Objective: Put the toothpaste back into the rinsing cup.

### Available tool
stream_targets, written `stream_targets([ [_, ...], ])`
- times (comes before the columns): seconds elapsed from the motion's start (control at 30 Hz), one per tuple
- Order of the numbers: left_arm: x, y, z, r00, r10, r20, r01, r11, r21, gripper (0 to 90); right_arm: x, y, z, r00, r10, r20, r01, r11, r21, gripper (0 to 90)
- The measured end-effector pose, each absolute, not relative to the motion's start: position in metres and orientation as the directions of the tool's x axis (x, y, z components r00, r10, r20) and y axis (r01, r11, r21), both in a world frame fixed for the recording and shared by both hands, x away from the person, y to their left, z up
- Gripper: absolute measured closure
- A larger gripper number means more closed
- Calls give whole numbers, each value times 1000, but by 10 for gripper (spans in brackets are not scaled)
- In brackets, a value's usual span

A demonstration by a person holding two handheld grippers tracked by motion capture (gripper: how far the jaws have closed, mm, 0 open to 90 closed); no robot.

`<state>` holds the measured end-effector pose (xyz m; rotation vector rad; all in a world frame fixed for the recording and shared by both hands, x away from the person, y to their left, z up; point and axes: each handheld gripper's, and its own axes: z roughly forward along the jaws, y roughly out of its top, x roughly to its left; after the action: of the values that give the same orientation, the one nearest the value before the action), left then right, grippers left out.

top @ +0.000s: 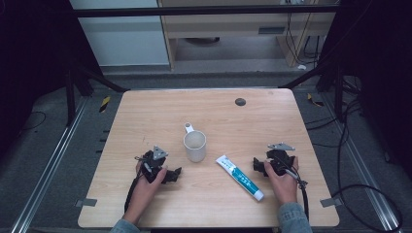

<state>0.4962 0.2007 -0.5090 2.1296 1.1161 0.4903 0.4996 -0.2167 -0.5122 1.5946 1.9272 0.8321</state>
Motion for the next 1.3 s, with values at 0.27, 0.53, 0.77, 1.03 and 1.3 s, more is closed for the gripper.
stream_targets([
  [0.27,496,201,-509,563,826,19,573,-406,712,0,498,-222,-510,-239,971,3,684,166,711,46],
  [0.53,495,202,-509,561,828,19,574,-405,712,0,482,-224,-490,-308,951,-11,660,222,717,144],
  [0.77,494,204,-509,556,831,19,576,-401,712,0,469,-208,-465,-407,912,-49,656,329,680,195],
  [1.03,493,205,-509,553,833,19,578,-400,711,0,466,-191,-448,-486,867,-112,629,436,644,206],
  [1.3,492,207,-509,550,835,18,579,-397,713,0,472,-177,-437,-543,836,-71,633,464,620,253],
])
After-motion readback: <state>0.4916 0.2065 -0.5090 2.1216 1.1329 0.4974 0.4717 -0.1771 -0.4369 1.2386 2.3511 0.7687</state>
